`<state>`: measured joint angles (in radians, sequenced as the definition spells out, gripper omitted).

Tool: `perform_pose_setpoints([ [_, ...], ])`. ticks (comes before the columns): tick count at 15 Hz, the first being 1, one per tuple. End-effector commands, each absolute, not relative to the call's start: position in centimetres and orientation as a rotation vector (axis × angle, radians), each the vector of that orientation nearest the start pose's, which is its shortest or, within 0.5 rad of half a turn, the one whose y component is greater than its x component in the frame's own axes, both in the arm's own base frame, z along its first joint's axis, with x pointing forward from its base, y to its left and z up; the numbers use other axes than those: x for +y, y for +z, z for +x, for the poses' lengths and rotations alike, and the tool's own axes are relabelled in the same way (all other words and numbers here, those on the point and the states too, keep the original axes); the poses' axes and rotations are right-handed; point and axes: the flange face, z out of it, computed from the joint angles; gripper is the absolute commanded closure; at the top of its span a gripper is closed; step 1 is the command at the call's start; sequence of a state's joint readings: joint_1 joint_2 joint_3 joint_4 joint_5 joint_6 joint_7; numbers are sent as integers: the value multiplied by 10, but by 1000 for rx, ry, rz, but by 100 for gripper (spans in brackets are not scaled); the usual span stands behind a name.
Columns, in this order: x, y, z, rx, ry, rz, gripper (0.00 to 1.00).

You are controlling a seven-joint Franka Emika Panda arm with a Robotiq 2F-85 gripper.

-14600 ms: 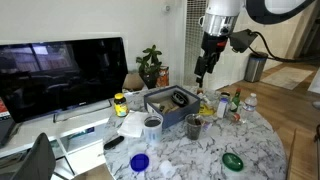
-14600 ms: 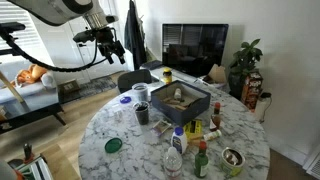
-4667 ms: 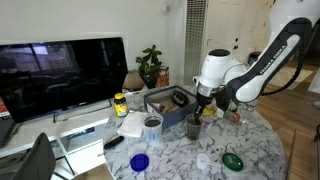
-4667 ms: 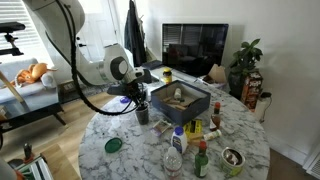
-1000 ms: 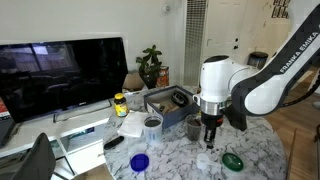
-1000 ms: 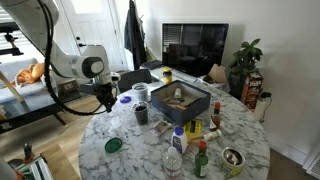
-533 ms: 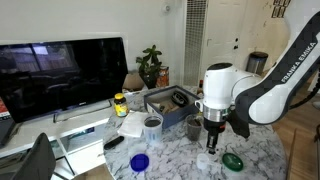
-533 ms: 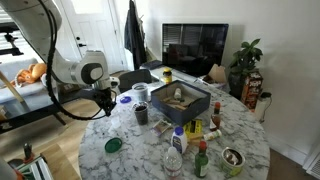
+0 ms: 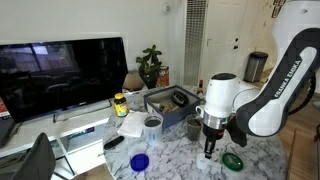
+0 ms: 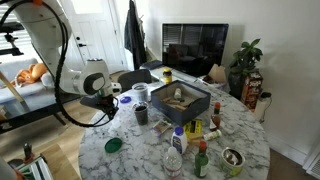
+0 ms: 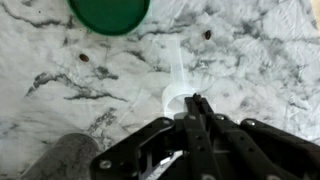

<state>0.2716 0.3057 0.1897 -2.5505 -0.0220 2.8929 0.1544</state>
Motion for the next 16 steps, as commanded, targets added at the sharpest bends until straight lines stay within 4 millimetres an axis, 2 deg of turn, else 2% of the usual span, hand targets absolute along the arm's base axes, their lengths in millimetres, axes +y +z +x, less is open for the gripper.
perform_pose_setpoints([
  [1,201,151,404,-483,-75,-3045,98],
  [6,200,153,410,-459,-126,-3028,98],
  [16,206,150,412,-464,-111,-3017,98],
])
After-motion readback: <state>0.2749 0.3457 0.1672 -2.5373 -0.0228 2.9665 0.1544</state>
